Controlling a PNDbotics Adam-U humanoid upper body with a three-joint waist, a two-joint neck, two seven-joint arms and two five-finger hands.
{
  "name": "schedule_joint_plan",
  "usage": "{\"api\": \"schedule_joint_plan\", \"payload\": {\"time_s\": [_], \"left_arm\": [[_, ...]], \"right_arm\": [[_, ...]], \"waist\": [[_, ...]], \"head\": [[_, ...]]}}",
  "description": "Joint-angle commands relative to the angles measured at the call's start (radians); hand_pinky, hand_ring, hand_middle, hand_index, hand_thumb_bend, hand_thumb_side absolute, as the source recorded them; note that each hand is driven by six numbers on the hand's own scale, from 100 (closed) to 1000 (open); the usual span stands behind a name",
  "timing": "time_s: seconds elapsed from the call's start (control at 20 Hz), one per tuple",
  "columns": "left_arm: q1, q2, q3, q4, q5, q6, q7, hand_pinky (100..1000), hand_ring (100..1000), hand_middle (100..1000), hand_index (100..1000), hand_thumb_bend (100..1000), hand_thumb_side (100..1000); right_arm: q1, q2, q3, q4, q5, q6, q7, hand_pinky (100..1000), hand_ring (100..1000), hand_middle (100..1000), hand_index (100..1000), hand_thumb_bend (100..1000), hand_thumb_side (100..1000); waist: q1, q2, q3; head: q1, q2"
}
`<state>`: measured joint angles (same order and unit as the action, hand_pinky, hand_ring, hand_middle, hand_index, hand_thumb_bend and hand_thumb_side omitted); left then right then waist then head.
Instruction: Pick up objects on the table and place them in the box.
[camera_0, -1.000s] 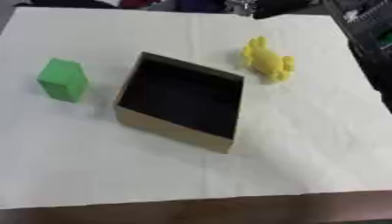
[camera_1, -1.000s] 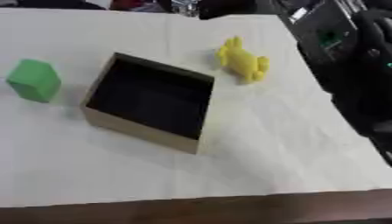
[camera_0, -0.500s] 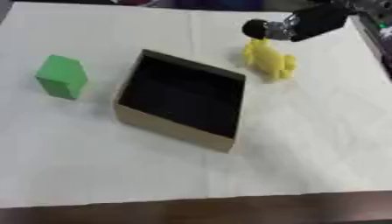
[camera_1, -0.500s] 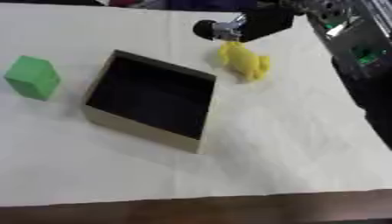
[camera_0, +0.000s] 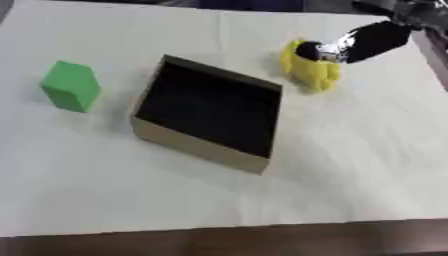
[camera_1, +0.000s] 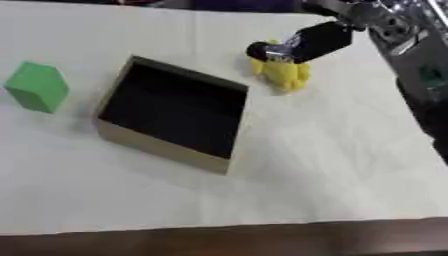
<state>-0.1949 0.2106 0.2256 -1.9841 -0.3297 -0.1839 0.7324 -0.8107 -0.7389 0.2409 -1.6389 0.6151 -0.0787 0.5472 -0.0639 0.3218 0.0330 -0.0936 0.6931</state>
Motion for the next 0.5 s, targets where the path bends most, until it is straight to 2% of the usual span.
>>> {"api": "schedule_joint_plan", "payload": {"time_s": [0.05, 0.5], "left_arm": [[-0.010, 0.014, -0.001, -0.016, -0.005, -0.001, -0.003, 442, 505, 517, 711, 336, 1000], [-0.015, 0.012, -0.003, -0.016, -0.002, -0.002, -0.006, 442, 505, 517, 711, 332, 1000]], "right_arm": [[0.000, -0.038, -0.020, 0.007, 0.032, 0.005, -0.019, 975, 982, 918, 960, 489, 760], [0.034, -0.026, -0.009, 0.073, 0.120, 0.027, -0.073, 981, 989, 921, 952, 576, 754]], "waist": [[0.003, -0.015, 0.002], [0.002, -0.012, 0.010]], "head": [[-0.002, -0.010], [-0.006, -0.017]]}}
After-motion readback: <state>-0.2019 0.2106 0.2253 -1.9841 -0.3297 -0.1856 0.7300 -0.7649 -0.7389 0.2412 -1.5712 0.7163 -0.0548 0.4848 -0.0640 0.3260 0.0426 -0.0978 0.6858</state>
